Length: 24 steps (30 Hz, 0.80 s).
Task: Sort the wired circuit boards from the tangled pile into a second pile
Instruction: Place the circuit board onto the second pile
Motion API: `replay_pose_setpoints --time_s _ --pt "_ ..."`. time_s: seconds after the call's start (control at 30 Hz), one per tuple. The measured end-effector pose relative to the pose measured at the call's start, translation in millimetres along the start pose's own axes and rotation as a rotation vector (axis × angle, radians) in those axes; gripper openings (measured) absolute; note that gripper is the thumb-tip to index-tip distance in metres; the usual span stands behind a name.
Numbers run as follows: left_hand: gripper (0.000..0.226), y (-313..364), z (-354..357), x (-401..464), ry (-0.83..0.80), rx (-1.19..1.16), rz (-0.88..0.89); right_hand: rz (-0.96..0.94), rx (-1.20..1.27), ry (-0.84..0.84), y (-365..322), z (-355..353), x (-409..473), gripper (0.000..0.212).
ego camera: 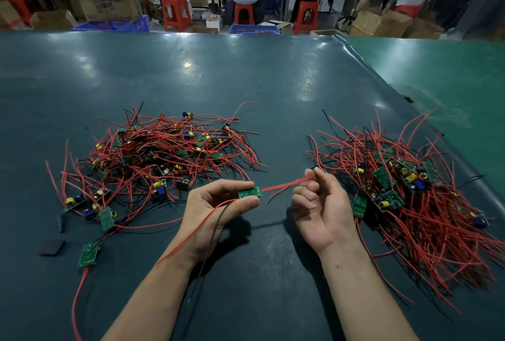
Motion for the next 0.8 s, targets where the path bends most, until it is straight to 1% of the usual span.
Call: replay_pose_setpoints --time_s 0.1,0.17,0.27,0.37,0.43,0.53,0.57,0.63,0.73,0.8 --pt "0.037 -0.3 3.6 -0.9 -0.05 0.036 0.011 0.015 0.0 -0.01 1.1 0.6 1.0 0.031" --pt "0.038 -0.2 4.0 -0.9 -0.056 0.045 0.01 0.007 -0.012 -0.021 1.6 2.4 0.2 0.032" --pt "0.039 -0.7 0.0 0.7 -0.024 0.014 0.007 -0.035 0.031 0.015 -2.7 1.2 0.5 0.024" --pt "0.037 -1.0 -1.5 1.3 -0.001 -0.015 0.007 -0.091 0.045 0.048 -11.1 -4.1 3.3 0.028" --pt "0.037 -0.3 -2.0 1.1 0.02 -0.021 0.008 -0.125 0.023 0.039 -14.7 -5.0 3.3 0.034" --pt "0.034 1.8 -7.5 2.1 0.099 -0.082 0.011 -0.116 0.012 -0.015 -10.4 -2.0 0.0 0.048" --pt "0.031 2.6 -8.3 2.6 0.113 -0.109 0.008 -0.109 -0.026 -0.04 -6.7 -0.4 -1.9 0.049" --pt "0.025 4.3 -6.7 2.9 0.109 -0.151 0.001 -0.126 -0.184 -0.114 0.9 5.0 -7.2 0.052" --pt "0.022 5.2 -3.5 1.1 0.126 -0.205 -0.016 -0.236 -0.503 -0.306 10.4 17.3 -19.4 0.059" --pt "0.021 4.0 -4.4 0.6 0.162 -0.232 -0.041 -0.332 -0.773 -0.483 19.6 24.4 -28.9 0.047"
Point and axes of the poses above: each hand's wrist, its own x-axis towards the middle knuckle, its own z-axis out of the palm, y = z × x, the point moved 6 cm from there along x, towards the middle knuckle, and after that the axes turned 11 degrees about -z, right-handed, at the moved point
